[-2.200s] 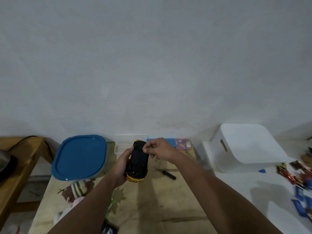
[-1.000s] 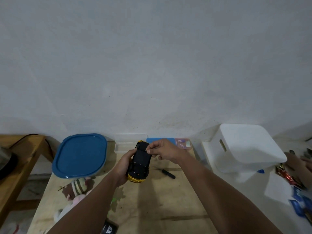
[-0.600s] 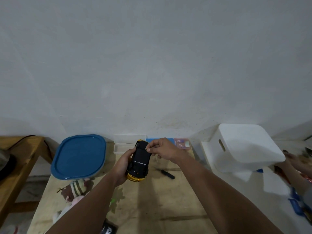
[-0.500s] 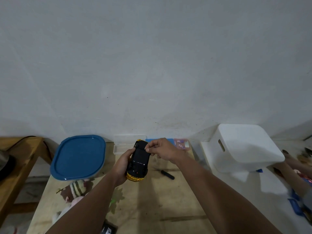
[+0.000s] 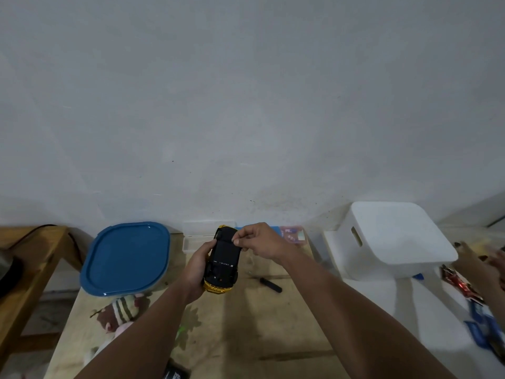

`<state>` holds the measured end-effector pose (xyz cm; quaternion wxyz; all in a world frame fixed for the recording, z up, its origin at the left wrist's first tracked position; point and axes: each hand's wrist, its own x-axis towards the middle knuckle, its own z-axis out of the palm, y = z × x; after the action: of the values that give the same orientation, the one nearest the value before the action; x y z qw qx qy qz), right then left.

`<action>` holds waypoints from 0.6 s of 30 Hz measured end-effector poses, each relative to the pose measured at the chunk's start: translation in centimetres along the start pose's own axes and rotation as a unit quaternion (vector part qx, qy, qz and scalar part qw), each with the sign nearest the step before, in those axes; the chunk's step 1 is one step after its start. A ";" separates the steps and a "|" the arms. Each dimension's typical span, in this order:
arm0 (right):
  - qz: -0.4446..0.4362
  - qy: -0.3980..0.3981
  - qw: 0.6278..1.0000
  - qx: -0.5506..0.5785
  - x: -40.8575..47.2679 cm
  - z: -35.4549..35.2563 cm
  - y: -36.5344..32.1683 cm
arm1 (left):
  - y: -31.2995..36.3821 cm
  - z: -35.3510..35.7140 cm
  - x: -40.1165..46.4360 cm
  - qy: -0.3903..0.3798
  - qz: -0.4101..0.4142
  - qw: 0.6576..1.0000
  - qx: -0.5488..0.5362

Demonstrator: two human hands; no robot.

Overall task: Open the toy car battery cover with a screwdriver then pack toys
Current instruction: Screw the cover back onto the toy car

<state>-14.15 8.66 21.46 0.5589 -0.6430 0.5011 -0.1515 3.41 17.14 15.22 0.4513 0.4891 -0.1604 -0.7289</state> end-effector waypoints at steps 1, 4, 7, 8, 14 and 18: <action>-0.004 -0.001 1.000 -0.001 0.0 0.0 0.0 | 0.0 0.0 0.0 0.002 0.003 1.000 0.003; -0.021 -0.006 1.000 -0.009 0.1 0.1 -0.4 | 0.0 0.0 -0.1 0.017 0.014 1.000 0.019; -0.051 -0.005 0.997 -0.056 0.1 0.1 -1.0 | -0.1 -0.2 0.1 0.031 0.035 0.998 0.031; -0.060 -0.007 0.996 -0.073 0.1 0.1 -1.2 | -0.1 -0.2 0.1 0.031 0.040 0.998 0.033; -0.077 -0.006 0.991 -0.106 0.2 0.1 -1.7 | 0.2 -0.2 0.1 0.030 0.056 0.997 0.037; -0.070 -0.007 0.993 -0.093 0.3 0.1 -1.7 | 0.3 0.1 -0.1 0.025 0.051 0.998 0.024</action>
<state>-13.16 8.27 22.78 0.4881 -0.7266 0.4632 -0.1387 3.50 17.05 15.50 0.4798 0.5091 -0.1913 -0.6884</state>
